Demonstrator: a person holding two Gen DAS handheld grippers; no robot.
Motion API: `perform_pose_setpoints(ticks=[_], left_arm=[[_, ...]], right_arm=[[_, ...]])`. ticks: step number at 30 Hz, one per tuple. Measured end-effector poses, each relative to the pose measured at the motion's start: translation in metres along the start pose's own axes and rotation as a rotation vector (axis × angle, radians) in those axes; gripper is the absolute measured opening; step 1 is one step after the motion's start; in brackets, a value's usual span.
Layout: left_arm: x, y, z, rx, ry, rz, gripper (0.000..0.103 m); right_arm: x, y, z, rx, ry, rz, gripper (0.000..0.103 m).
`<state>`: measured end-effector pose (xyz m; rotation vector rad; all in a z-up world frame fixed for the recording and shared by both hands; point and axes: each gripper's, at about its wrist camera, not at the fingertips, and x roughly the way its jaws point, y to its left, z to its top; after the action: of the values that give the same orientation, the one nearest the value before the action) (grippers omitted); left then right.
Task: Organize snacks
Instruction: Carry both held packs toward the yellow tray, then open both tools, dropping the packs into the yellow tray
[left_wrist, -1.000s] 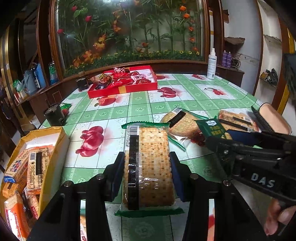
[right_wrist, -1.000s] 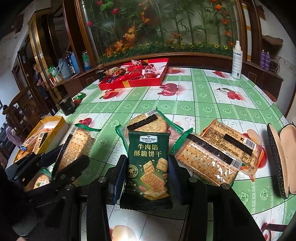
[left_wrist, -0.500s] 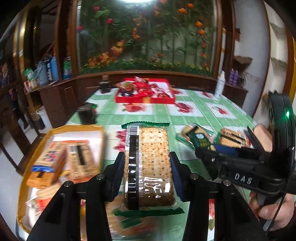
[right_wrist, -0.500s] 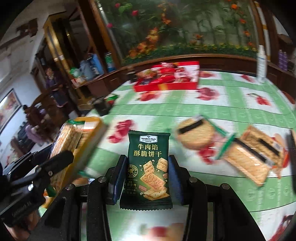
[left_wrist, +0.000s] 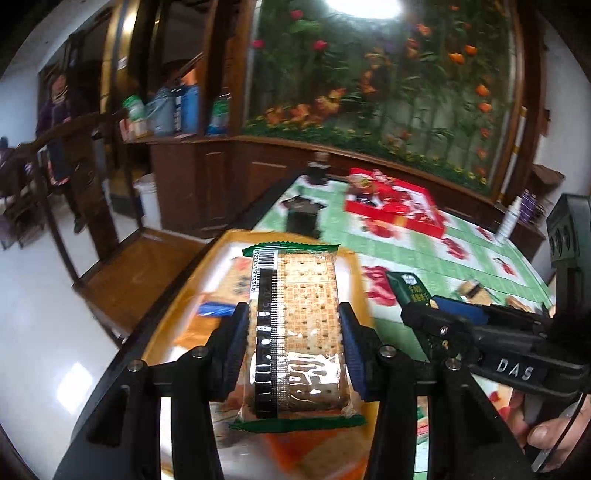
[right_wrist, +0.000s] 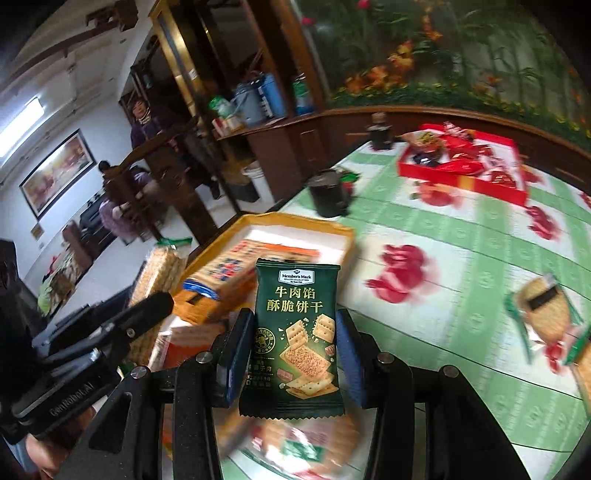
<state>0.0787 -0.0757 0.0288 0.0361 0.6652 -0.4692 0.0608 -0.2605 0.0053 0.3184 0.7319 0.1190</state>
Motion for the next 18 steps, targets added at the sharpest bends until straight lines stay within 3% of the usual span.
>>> perform_pose_setpoints(ticks=[11,18], left_arm=[[0.017,0.037,-0.028,-0.034,0.065,0.071,0.046],[0.023,0.041,-0.036,-0.018,0.068,0.104,0.047]], right_arm=[[0.075,0.040,0.021,-0.020,0.095,0.033,0.049],[0.104,0.052,0.031,-0.060,0.112,-0.025,0.049]])
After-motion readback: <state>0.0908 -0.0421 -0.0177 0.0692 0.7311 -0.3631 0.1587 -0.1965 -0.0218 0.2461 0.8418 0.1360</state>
